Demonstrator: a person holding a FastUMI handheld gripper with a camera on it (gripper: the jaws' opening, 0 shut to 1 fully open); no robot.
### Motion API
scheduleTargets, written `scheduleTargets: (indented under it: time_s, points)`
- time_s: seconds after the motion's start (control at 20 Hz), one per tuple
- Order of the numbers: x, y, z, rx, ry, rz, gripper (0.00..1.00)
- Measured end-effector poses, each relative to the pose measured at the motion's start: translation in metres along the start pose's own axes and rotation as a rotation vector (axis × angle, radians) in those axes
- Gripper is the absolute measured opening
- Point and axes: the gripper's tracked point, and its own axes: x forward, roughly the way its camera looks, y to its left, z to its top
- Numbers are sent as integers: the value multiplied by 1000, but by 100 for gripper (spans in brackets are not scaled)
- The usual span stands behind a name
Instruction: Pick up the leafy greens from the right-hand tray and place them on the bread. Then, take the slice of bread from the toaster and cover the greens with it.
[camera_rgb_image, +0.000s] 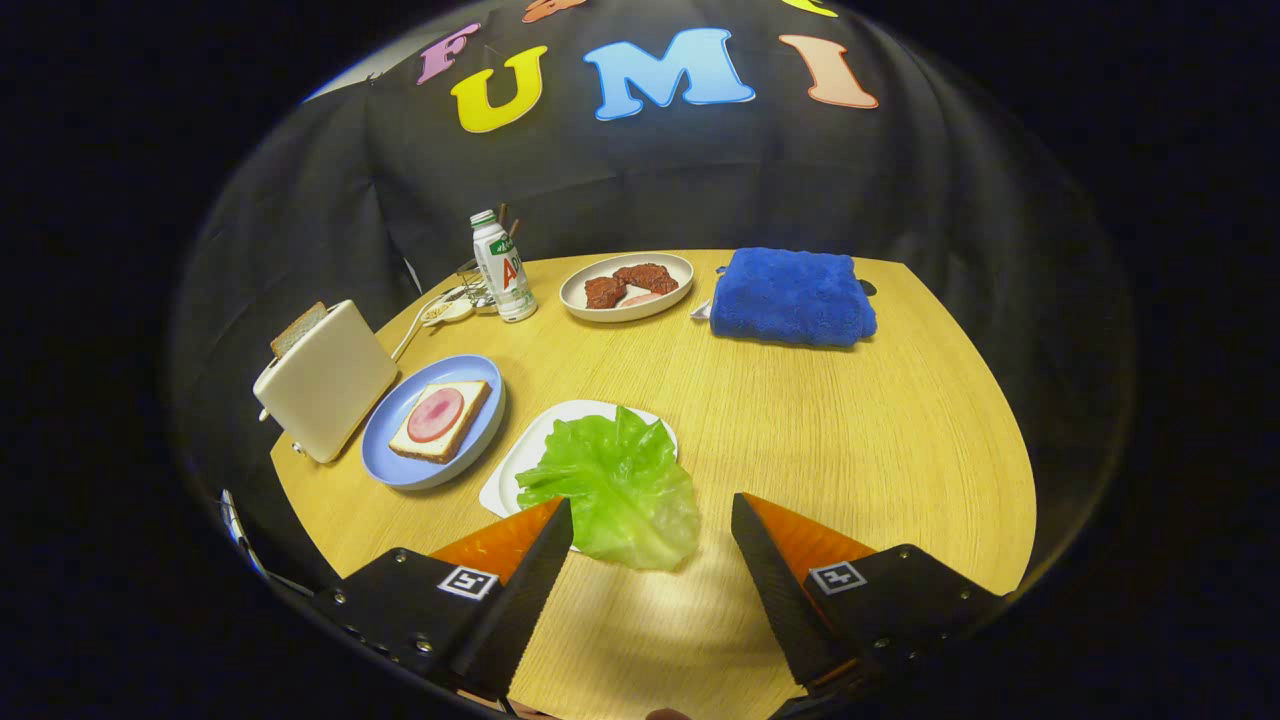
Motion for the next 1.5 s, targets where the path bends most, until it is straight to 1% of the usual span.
scheduleTargets:
  time_s: [0.15,0.35,0.55,0.7,0.75,0.8,0.85,0.95,1.0,1.05,1.3,1.5]
  points:
    - [6,2,-5,-3,38,-3,98]
    - [21,3,-18,27,112,7,98]
    - [30,1,-23,37,141,-7,98]
    - [31,10,-30,60,181,41,98]
    - [33,12,-32,60,189,43,95]
    - [36,12,-33,54,188,50,87]
    - [36,13,-31,60,176,64,65]
    - [36,11,-27,67,159,54,20]
    - [33,12,-25,60,151,61,10]
    - [30,12,-24,48,144,62,7]
    - [13,14,-9,-29,56,54,7]
    - [2,20,6,-54,-9,65,7]
